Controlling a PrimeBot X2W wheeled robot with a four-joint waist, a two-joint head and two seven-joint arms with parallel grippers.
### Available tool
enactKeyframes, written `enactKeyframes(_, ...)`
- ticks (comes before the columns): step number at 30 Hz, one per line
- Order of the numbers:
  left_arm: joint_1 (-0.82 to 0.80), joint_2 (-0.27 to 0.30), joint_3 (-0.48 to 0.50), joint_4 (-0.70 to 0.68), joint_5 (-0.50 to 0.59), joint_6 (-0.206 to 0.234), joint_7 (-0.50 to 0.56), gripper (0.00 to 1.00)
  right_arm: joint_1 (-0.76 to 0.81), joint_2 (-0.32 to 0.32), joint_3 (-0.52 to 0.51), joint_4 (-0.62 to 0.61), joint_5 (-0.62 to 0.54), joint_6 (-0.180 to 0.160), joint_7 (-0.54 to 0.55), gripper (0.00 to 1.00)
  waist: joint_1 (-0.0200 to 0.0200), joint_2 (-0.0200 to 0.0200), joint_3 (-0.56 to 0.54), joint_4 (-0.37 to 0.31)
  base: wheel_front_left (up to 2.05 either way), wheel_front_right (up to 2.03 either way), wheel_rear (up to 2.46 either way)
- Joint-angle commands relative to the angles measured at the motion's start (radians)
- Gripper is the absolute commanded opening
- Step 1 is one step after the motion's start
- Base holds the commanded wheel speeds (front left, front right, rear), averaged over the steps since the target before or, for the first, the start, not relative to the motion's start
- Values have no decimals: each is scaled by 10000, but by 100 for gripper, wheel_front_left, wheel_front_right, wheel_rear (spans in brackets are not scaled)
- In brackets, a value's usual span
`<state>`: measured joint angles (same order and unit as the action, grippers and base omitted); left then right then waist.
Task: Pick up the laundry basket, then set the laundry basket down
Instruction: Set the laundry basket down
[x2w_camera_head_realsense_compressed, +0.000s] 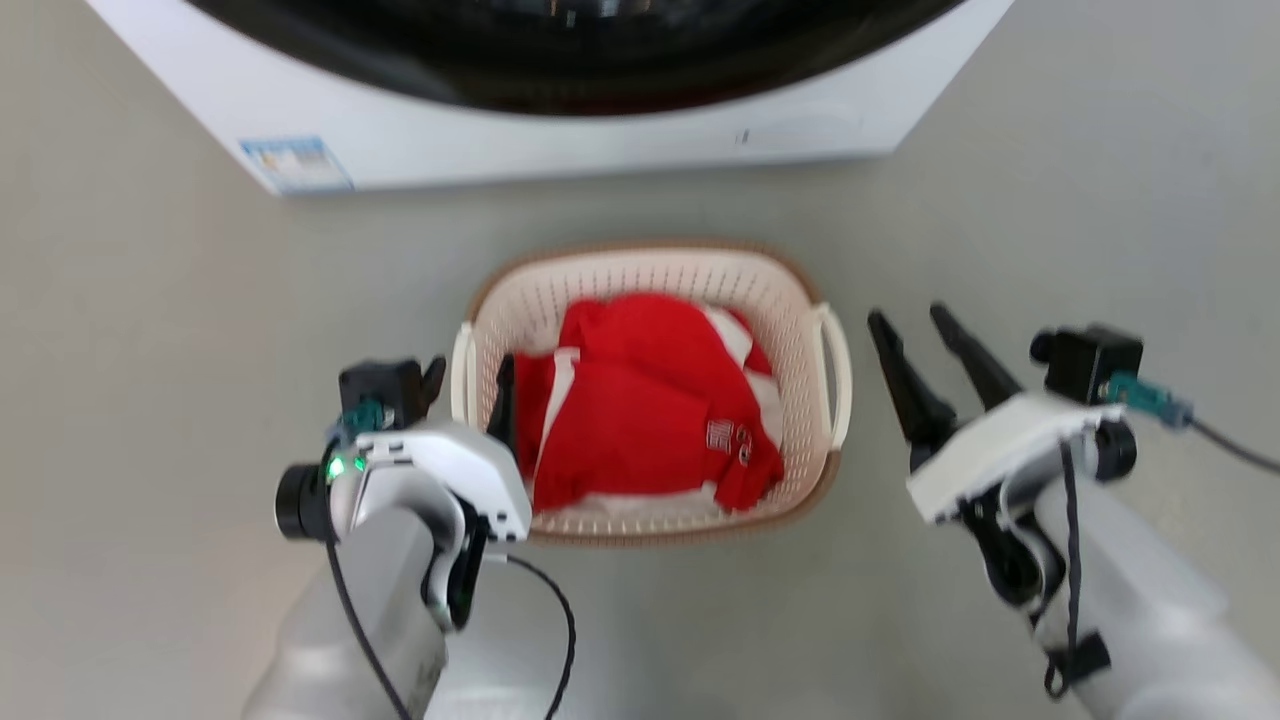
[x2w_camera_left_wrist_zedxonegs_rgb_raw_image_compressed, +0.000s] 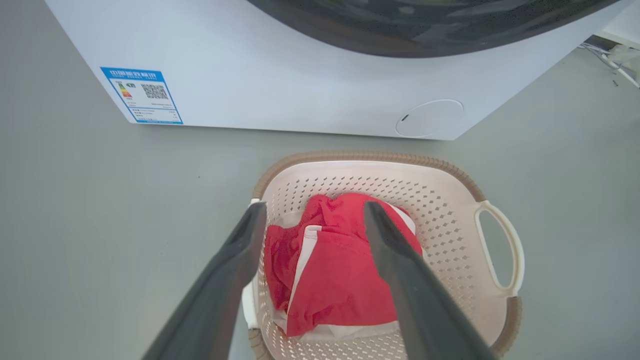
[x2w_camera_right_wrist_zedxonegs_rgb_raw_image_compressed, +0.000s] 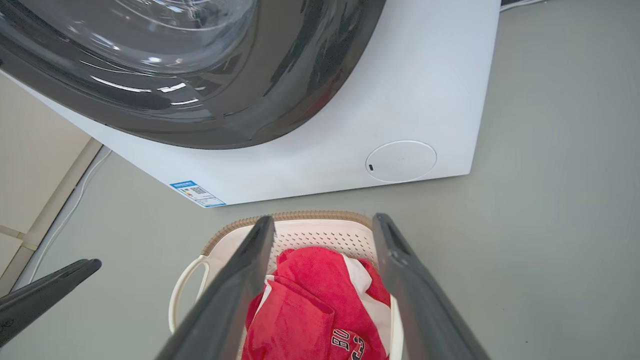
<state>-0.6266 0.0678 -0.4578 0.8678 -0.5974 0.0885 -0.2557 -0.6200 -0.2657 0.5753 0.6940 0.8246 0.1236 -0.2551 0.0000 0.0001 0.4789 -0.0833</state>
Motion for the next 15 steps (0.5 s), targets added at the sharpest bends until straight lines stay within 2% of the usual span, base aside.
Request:
enactKeyframes(1,362,152,436,-399,259,-108,-61,100,619,46,-81,-327,-243,71,-66,100,0,-1,-992,-88,0,0,0)
enactKeyframes(15,2858,-128,2305,-3269,2114,-857,-61,100,2928,382,-2047,-2500,-2123,71,-67,100,0,-1,-2971,14,0,0,0)
